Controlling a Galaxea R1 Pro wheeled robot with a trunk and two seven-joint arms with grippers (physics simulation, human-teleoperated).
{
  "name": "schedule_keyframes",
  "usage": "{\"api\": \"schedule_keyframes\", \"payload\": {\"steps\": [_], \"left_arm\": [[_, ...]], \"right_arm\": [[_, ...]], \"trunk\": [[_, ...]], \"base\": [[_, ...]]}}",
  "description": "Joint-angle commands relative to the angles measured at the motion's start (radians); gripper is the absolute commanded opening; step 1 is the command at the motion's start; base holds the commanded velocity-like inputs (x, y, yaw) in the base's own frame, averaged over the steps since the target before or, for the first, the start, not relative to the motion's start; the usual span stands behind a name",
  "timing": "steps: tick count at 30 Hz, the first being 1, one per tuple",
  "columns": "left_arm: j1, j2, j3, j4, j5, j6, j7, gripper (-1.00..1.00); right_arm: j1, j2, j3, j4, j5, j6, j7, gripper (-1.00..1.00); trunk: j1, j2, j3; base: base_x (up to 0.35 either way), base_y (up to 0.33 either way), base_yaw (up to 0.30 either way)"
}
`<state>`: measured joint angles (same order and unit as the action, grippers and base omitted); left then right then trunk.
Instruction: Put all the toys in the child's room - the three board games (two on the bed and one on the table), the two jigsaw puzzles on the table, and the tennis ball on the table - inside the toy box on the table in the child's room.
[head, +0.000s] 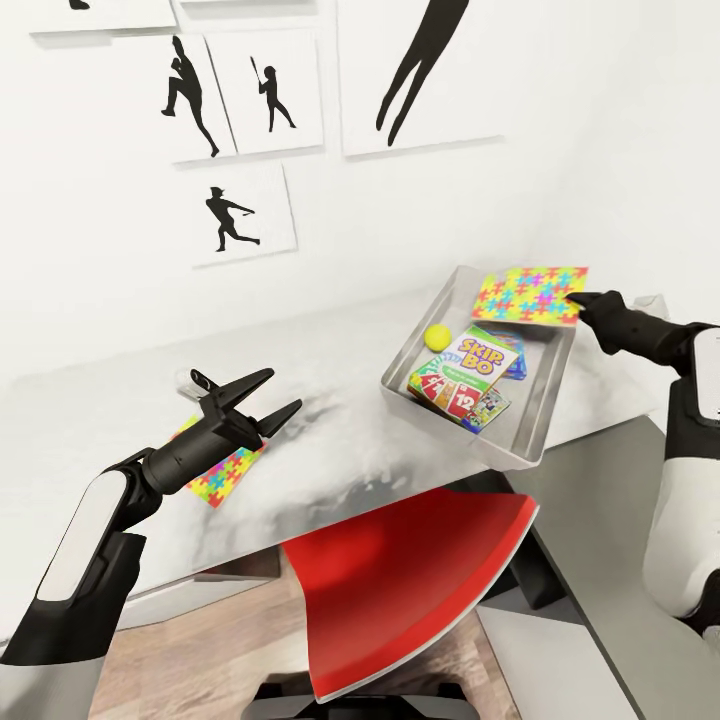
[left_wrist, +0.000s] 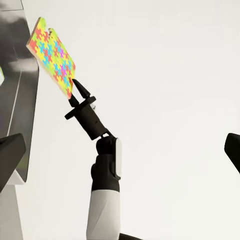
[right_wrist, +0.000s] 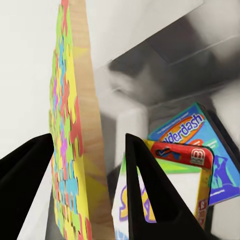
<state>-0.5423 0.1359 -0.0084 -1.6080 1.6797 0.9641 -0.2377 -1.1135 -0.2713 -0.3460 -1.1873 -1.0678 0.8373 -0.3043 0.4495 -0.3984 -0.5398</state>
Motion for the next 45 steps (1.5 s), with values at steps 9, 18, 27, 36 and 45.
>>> {"api": "schedule_keyframes", "payload": {"steps": [9,18,27,36,45], "left_arm": [[0.000,0.001,-0.001,0.000,-0.006,0.001,-0.008,1.00],[0.001,0.001,-0.001,0.000,-0.007,0.000,-0.003,1.00],[0.000,0.001,-0.001,0.000,-0.008,0.001,0.004,1.00],[-0.001,0.000,-0.001,0.000,-0.008,0.000,0.007,1.00],[-0.001,-0.002,-0.001,0.000,-0.008,0.001,0.017,1.00]], "right_arm": [[-0.013,0.030,0.000,0.034,-0.011,-0.004,-0.058,-1.00],[-0.036,0.071,0.001,0.073,-0.011,-0.006,-0.087,-1.00],[-0.056,0.104,0.002,0.153,-0.011,-0.035,-0.092,-1.00],[-0.086,0.113,0.003,0.214,-0.008,-0.078,-0.093,-1.00],[-0.100,0.108,0.003,0.230,-0.003,-0.089,-0.093,-1.00]], "trunk": [[0.001,-0.002,-0.001],[0.001,-0.002,-0.001],[0.001,-0.002,-0.002],[0.001,-0.002,-0.006],[0.001,-0.002,-0.012]], "base": [[0.000,0.000,0.000],[0.000,0.000,0.000],[0.000,0.000,0.000],[0.000,0.000,0.000],[0.000,0.000,0.000]]}}
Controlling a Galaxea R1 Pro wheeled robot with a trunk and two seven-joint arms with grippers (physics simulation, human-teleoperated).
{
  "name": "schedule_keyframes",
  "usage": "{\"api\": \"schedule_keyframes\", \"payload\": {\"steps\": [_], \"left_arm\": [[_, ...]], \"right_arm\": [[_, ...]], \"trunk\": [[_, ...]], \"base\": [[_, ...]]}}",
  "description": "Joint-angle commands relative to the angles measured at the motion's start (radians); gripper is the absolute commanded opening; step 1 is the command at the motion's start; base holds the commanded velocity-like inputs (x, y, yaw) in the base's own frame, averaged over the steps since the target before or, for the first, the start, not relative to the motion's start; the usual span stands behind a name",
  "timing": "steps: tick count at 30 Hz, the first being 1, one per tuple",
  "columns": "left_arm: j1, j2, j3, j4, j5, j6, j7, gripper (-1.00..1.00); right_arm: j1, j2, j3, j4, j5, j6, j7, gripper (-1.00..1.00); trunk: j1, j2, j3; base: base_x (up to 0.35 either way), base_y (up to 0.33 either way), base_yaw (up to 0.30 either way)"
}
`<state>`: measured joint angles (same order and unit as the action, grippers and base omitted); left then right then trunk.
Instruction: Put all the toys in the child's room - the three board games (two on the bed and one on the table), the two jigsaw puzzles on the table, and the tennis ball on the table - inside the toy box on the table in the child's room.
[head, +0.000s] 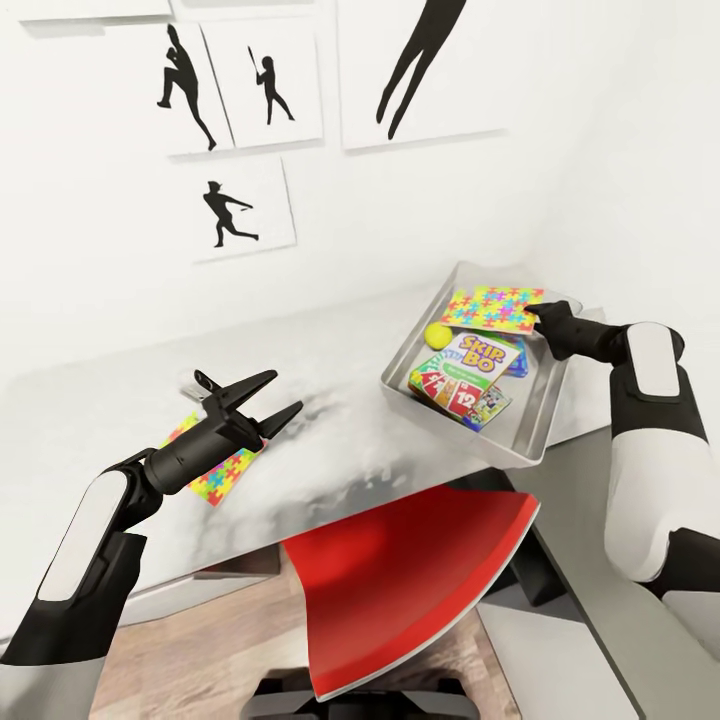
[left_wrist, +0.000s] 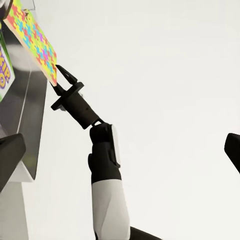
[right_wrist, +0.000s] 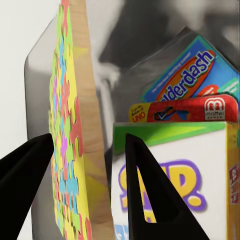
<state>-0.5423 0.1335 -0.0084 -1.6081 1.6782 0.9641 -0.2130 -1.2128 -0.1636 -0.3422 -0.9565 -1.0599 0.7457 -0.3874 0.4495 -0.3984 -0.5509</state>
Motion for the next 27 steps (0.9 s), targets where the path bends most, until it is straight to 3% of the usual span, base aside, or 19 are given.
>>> {"api": "schedule_keyframes", "payload": {"steps": [1,27], "left_arm": [[-0.001,0.000,-0.001,0.000,-0.006,0.000,-0.007,1.00],[-0.001,0.000,-0.001,0.000,-0.006,0.001,-0.005,1.00]], "right_arm": [[-0.001,0.000,-0.001,-0.001,-0.011,0.002,-0.010,-1.00],[-0.009,-0.006,-0.004,0.002,-0.009,-0.002,-0.010,-1.00]], "trunk": [[0.000,-0.002,-0.002],[0.000,-0.002,-0.035]], "base": [[0.000,0.000,0.000],[0.000,0.000,0.000]]}}
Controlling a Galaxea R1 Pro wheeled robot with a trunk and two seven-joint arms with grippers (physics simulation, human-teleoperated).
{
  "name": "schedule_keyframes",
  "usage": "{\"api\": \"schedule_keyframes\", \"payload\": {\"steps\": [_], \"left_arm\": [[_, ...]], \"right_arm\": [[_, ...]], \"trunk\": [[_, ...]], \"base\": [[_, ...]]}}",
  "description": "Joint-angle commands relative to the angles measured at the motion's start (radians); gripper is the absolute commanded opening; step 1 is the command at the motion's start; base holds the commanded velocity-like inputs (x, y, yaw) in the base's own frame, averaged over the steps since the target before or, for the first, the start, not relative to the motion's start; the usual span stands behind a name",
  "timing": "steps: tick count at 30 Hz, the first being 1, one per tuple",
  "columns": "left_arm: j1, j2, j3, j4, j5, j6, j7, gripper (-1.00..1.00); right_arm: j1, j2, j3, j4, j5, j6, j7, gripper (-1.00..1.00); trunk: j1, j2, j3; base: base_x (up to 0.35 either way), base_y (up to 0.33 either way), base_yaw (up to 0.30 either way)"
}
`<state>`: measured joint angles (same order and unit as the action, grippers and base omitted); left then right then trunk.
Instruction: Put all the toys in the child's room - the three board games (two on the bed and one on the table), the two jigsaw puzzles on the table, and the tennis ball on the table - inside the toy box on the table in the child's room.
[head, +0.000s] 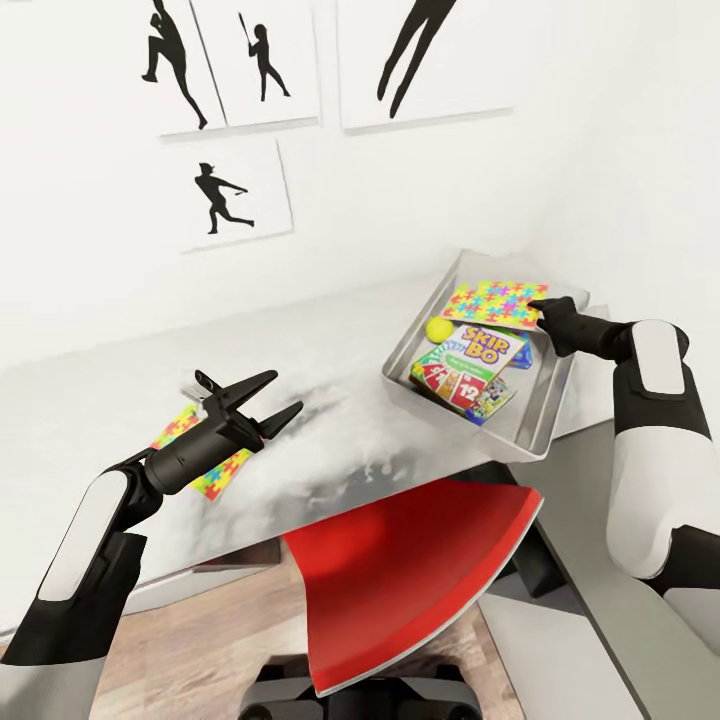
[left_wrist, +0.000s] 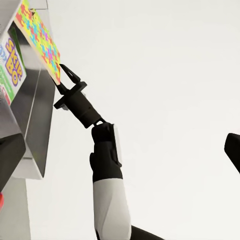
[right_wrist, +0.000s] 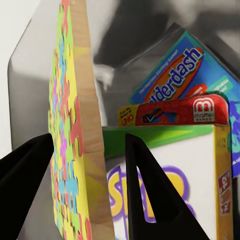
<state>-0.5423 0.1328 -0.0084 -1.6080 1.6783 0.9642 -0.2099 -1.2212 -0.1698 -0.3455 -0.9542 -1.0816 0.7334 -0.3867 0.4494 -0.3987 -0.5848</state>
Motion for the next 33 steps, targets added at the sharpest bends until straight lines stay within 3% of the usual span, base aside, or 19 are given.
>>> {"api": "schedule_keyframes", "payload": {"steps": [1,13,14,33], "left_arm": [[-0.001,0.001,-0.001,0.000,-0.006,0.001,-0.008,1.00],[-0.001,0.001,-0.001,0.000,-0.006,0.001,-0.008,1.00],[-0.001,0.001,-0.001,0.000,-0.006,0.001,-0.008,1.00],[-0.001,0.002,-0.001,0.000,-0.006,0.001,-0.008,1.00]], "right_arm": [[0.000,0.000,0.000,0.000,0.012,0.011,-0.011,-1.00],[0.000,0.002,-0.001,-0.001,0.012,0.011,-0.011,-1.00],[-0.001,0.001,-0.001,-0.001,0.012,0.011,-0.011,1.00],[-0.009,-0.002,-0.002,-0.017,0.010,0.011,-0.011,1.00]], "trunk": [[0.001,-0.001,-0.002],[0.001,-0.001,-0.003],[0.001,-0.001,-0.003],[0.001,-0.001,-0.003]], "base": [[0.000,0.000,0.000],[0.000,0.000,0.000],[0.000,0.000,0.000],[0.000,0.000,0.000]]}}
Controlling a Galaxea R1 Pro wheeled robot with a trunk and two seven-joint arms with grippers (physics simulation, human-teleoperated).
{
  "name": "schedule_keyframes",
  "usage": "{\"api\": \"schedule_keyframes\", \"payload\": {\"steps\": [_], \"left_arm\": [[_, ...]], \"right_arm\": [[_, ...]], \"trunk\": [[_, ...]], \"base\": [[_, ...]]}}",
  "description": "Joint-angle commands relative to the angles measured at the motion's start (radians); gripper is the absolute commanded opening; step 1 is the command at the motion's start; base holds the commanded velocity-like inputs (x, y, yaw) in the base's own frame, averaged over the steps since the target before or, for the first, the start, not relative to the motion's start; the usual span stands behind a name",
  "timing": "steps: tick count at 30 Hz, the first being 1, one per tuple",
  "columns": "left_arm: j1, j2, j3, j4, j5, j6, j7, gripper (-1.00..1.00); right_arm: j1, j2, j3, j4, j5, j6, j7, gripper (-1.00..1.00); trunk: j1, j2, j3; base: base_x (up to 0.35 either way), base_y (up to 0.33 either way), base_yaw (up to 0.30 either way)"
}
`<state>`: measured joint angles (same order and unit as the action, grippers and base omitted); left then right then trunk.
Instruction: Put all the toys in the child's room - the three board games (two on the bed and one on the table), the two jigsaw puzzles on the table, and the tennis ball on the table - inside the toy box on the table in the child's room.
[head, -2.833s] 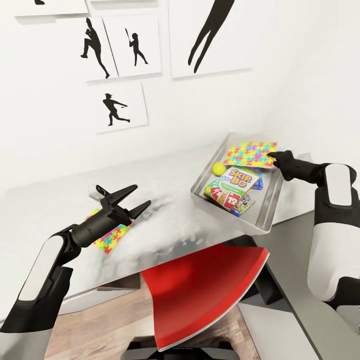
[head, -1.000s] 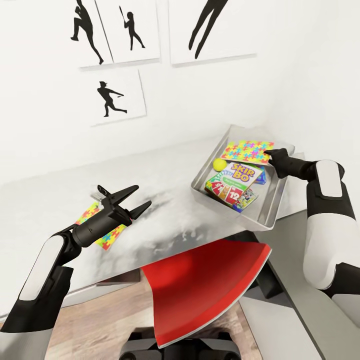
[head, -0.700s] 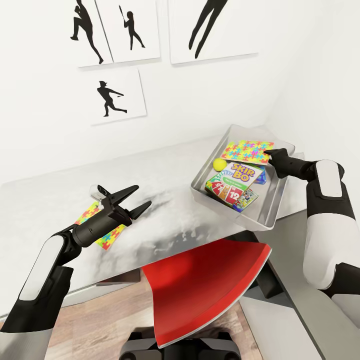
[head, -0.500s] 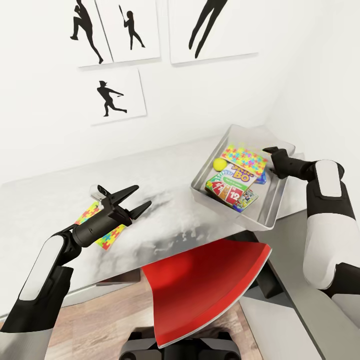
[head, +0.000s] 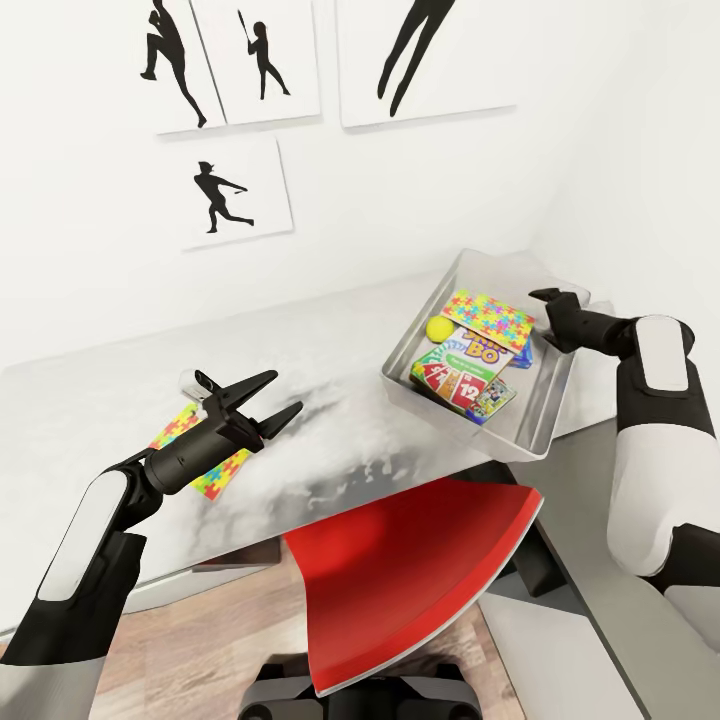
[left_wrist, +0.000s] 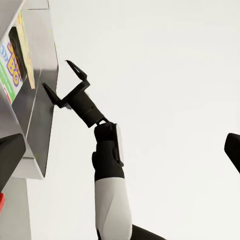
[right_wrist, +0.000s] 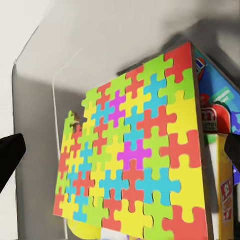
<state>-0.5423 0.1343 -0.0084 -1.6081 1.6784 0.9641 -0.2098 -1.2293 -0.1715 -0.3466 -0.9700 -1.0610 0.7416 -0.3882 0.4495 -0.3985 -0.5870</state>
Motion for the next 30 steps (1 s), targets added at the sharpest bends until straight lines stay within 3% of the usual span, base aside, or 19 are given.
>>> {"api": "schedule_keyframes", "payload": {"steps": [1,15,24,30], "left_arm": [[-0.001,0.001,-0.001,0.000,-0.006,0.001,-0.008,1.00],[-0.001,0.003,-0.001,0.000,-0.006,0.001,-0.008,1.00],[0.003,0.004,0.002,0.000,-0.006,-0.001,-0.007,1.00],[0.008,0.003,0.004,0.000,-0.006,-0.006,-0.011,1.00]], "right_arm": [[-0.005,0.000,-0.001,-0.003,-0.010,0.002,-0.010,1.00],[-0.028,-0.001,-0.001,-0.056,-0.012,0.008,-0.010,1.00],[-0.013,-0.001,0.000,-0.222,-0.018,0.038,-0.007,1.00],[0.045,-0.003,-0.002,-0.368,-0.018,0.122,0.001,1.00]], "trunk": [[0.001,-0.002,-0.001],[0.001,-0.002,-0.001],[0.001,-0.002,-0.001],[0.001,-0.002,-0.001]], "base": [[0.000,0.000,0.000],[0.000,0.000,0.000],[0.000,0.000,0.000],[0.000,0.000,0.000]]}}
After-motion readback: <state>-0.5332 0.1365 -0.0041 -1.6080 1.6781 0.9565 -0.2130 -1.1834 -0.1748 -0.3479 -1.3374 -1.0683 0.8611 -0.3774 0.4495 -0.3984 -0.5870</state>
